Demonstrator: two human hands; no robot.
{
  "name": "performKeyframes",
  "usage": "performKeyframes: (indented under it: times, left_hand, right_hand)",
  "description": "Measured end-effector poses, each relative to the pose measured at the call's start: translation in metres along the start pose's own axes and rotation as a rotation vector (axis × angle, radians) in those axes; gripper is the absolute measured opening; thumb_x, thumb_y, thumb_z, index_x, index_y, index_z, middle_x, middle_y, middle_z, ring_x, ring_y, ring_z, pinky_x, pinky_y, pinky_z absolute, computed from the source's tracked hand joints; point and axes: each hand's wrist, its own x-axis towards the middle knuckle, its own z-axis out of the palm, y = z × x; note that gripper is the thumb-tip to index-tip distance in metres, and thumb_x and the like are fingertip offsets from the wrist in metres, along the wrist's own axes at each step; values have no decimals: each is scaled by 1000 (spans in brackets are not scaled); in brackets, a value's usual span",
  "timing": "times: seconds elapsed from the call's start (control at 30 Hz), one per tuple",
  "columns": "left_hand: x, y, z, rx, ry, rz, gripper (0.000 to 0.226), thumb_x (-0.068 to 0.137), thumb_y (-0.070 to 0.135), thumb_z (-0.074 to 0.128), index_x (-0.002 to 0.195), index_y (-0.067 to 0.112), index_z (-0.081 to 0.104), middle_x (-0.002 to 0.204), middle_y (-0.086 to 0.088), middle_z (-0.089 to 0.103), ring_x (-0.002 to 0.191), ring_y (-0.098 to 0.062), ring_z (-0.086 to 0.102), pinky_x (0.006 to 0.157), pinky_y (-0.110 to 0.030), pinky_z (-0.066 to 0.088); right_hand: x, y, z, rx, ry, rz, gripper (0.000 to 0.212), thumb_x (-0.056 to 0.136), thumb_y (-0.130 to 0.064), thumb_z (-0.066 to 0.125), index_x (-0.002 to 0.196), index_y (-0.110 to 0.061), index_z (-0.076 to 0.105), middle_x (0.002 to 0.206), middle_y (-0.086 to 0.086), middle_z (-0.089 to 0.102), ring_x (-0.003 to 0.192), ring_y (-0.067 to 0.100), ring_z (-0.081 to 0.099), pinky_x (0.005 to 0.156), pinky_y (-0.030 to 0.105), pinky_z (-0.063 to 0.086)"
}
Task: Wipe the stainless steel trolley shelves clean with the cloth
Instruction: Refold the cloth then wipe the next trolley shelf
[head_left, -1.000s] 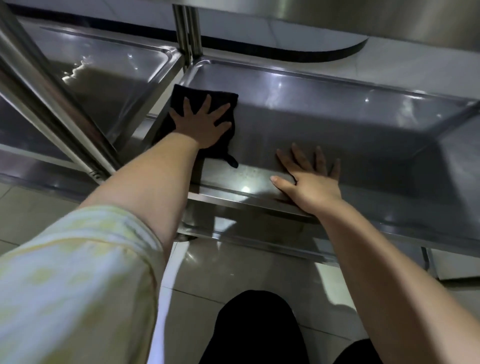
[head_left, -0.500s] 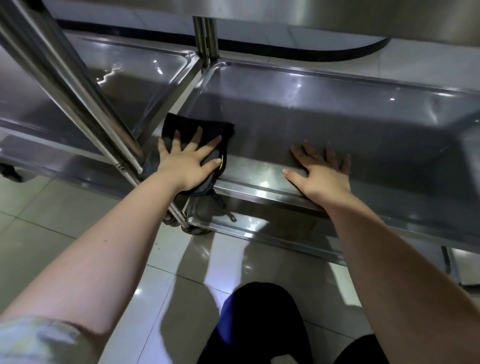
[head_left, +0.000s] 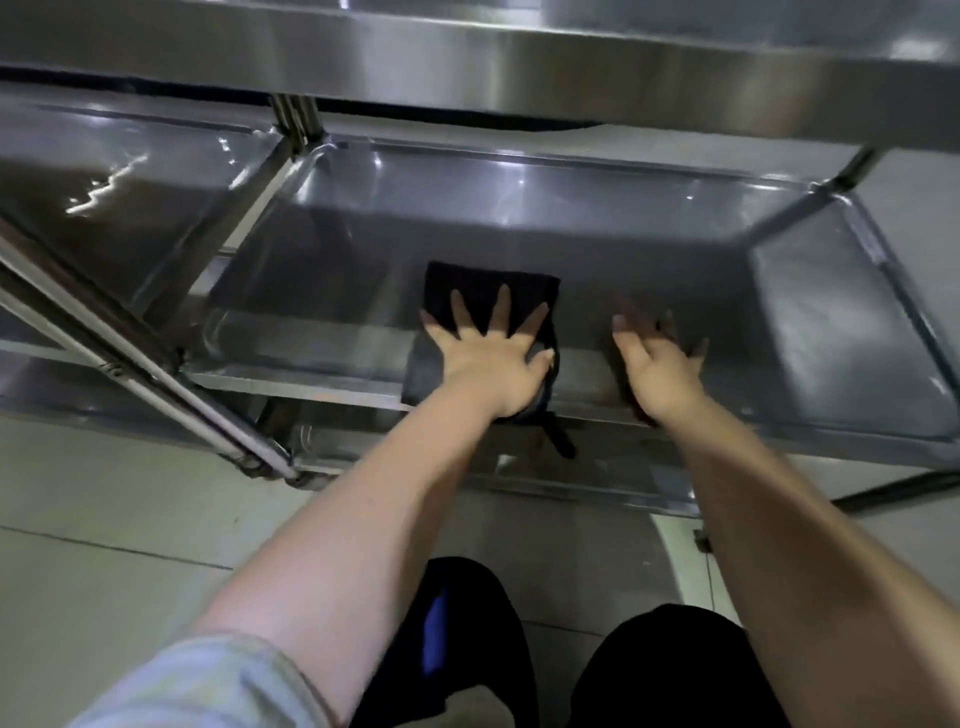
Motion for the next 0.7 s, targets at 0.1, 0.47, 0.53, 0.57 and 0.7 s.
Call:
performKeyframes:
  times: [0.1,0.47,0.53,0.57,0.7]
  left_hand:
    - [15,79,5,5,-16,74,59,98,60,18,152,49,-2,163,0,-17,141,-53,-22,99,-80,-11]
    - [34,-19,-10,-114,187,-46,53,104,45,27,155,40,13,165,4,4,150,-36,-5,118,-58,-5]
    - [38,-40,0,-71,155,-78,52,103,47,23,154,42,13,165,6,4,150,-36,-5,117,-61,-4]
    - [39,-42,4,-56,155,-69,52,103,48,23,153,44,12,165,8,4,150,-35,-4,116,-61,-4]
    - [44,-41,8,-45,145,-74,53,101,55,21,151,52,7,164,12,0,151,-31,-5,116,-61,-3]
  right_hand:
    - [-6,3,-13,296,66,69,47,107,-40,24,152,-27,30,161,3,22,151,21,5,120,44,-6]
    - [13,-14,-1,-127,-33,48,58,97,-66,24,149,-56,0,162,-9,-19,148,33,-19,113,63,-14]
    - [16,-42,11,-299,-22,-45,61,96,-67,20,150,-52,-3,162,-6,-22,146,36,-22,111,66,-15]
    - [15,-53,19,-372,-33,-107,61,96,-67,20,151,-51,-2,162,-6,-19,146,37,-22,112,65,-15]
    - [16,-38,33,-467,-106,-161,66,92,-74,18,151,-51,1,163,-12,-12,149,34,-16,115,62,-10]
